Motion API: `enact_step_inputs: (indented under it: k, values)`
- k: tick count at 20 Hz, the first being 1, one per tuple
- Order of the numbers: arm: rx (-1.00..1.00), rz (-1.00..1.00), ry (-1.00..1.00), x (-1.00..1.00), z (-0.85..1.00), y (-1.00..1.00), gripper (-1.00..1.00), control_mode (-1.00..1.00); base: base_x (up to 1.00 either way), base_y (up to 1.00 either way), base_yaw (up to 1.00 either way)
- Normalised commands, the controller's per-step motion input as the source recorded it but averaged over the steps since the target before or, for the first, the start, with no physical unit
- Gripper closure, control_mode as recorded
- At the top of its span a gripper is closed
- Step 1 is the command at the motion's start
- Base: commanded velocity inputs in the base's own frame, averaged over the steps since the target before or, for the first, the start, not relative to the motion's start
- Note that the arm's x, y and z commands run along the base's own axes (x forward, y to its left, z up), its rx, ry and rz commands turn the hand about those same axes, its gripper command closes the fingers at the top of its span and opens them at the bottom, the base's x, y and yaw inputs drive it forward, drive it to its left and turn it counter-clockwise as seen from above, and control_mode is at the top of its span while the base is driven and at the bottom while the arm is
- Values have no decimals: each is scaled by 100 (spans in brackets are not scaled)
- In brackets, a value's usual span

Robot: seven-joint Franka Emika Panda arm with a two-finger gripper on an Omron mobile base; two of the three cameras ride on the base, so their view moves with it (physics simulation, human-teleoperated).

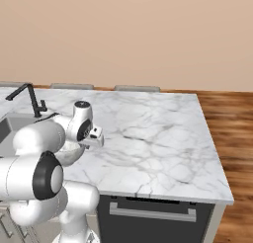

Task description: Pick the cup and bowl from the counter and place them on the counter next to the sink.

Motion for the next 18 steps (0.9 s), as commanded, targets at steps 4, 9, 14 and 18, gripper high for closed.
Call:
enact_step_inputs:
  k: [4,9,14,18]
  values:
    - [0,0,0,-9,0,0,-100,-100,0,0,0]
    - [0,0,0,-6,0,0,-100,-100,0,0,0]
    - [0,0,0,-18,18,0,-100,-100,0,0,0]
    - [0,0,0,-5,51,-9,-100,-100,0,0,0]
